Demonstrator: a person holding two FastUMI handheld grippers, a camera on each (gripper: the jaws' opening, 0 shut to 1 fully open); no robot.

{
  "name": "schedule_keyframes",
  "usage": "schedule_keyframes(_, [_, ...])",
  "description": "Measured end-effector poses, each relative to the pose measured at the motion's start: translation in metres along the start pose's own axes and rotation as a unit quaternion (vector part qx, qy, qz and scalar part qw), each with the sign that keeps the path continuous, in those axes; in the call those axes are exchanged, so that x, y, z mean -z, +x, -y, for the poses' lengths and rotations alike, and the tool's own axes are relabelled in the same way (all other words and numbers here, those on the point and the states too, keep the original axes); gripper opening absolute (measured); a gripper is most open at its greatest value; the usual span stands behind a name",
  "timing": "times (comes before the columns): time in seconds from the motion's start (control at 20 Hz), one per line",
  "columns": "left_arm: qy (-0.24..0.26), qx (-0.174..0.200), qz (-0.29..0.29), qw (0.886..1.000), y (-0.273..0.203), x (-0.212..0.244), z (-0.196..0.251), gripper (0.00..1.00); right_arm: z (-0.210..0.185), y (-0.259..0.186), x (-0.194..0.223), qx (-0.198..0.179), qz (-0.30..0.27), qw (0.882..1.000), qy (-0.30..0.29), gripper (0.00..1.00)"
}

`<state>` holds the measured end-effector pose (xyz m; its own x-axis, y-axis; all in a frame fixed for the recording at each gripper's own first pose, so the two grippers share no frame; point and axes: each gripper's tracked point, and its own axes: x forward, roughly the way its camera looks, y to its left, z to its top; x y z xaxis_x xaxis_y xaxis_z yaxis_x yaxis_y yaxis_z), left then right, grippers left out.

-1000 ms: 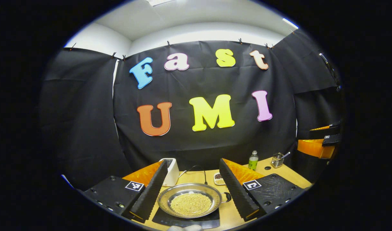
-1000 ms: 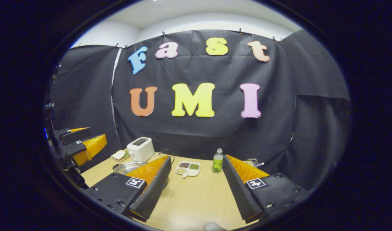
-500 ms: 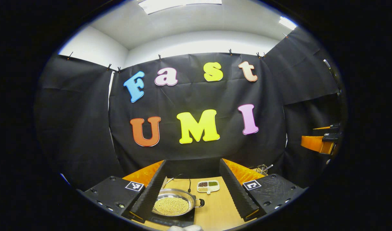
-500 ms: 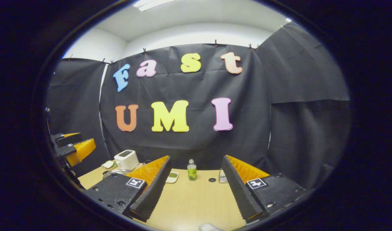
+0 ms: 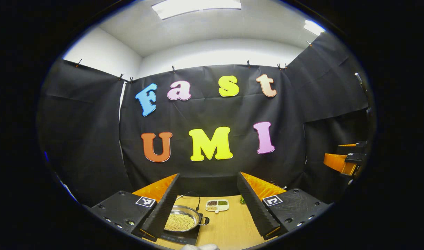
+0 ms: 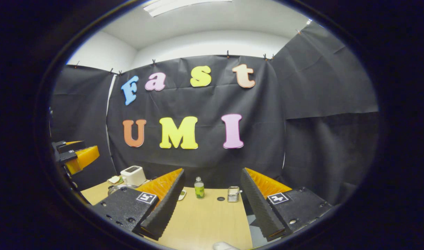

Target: First push the handle of the pot to place it horizontally, then grasp the pot with both hands and set it on the induction cooktop.

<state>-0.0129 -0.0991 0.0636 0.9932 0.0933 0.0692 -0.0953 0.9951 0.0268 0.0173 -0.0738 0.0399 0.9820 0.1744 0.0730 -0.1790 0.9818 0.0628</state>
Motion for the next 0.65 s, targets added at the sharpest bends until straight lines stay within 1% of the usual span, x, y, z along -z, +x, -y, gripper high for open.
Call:
schedule_keyframes(0.15, [0.004,-0.007,0.006,1.000,-0.002,-0.005,-0.001,0.96,0.004,0.000,-0.002,0.001,-0.001,1.000,0.003,1.00])
schedule_keyframes(0.35, [0.001,-0.006,0.005,1.000,0.002,-0.006,-0.002,0.96,0.008,-0.001,-0.006,0.003,-0.002,1.000,0.002,1.00])
schedule_keyframes(0.65, [-0.001,-0.008,0.010,1.000,0.010,-0.011,-0.013,0.96,0.000,0.007,-0.010,0.001,-0.003,1.000,0.004,1.00])
